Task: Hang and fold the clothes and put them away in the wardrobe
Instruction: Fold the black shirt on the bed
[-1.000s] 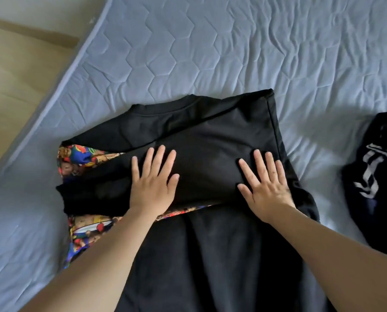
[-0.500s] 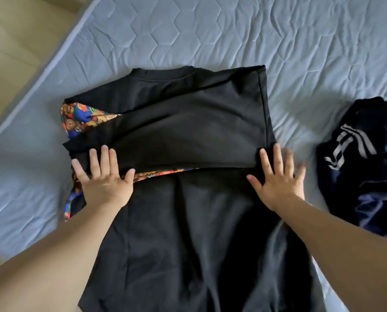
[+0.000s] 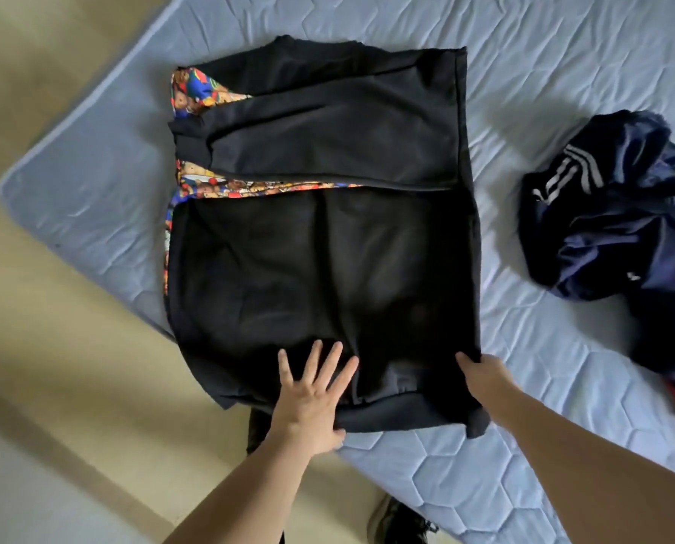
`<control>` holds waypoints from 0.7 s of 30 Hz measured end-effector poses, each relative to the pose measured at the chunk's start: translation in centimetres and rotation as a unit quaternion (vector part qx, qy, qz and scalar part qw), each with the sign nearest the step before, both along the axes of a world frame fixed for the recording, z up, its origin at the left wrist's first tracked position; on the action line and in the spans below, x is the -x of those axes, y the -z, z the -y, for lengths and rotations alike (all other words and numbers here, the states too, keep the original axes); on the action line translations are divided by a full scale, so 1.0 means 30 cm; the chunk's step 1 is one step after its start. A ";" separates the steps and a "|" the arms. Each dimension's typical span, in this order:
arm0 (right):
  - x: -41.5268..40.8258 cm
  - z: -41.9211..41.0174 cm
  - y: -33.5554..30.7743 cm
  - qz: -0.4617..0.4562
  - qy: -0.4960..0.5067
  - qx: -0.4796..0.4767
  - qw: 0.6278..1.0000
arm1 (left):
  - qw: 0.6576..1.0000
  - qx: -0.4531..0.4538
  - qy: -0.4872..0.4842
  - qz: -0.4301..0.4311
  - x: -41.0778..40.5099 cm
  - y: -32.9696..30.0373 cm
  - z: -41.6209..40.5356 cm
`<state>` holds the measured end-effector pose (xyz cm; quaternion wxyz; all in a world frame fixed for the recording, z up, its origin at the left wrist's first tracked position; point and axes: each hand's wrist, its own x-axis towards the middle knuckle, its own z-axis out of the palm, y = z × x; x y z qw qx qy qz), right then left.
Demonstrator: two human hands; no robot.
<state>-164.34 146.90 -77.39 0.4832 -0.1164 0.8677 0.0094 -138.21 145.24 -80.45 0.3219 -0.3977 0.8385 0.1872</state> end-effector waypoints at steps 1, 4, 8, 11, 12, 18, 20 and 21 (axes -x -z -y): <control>0.024 -0.025 -0.004 0.010 0.025 0.009 1.000 | 1.000 0.007 -0.015 0.018 0.006 -0.005 -0.027; 0.103 -0.072 -0.059 0.017 0.117 0.017 0.993 | 0.996 0.022 -0.080 0.028 -0.032 0.002 -0.066; 0.070 -0.084 -0.075 -0.003 0.212 0.026 0.977 | 0.982 0.012 -0.164 -0.090 -0.097 0.013 0.001; -0.070 -0.140 -0.041 0.043 0.292 0.018 0.955 | 0.871 0.114 -0.436 -0.195 -0.147 0.018 0.033; -0.120 -0.156 -0.035 0.054 0.313 0.025 0.948 | 0.804 0.116 -0.551 -0.191 -0.175 0.027 0.044; -0.260 -0.166 -0.030 -0.037 0.487 0.140 0.861 | 0.487 -0.071 -0.839 -0.230 -0.336 0.049 0.163; -0.279 -0.145 -0.036 -0.026 0.540 0.166 0.824 | 0.523 -0.117 -0.821 -0.195 -0.380 0.060 0.189; -0.280 -0.132 -0.026 -0.028 0.556 0.163 0.815 | 0.540 -0.127 -0.813 -0.178 -0.397 0.071 0.192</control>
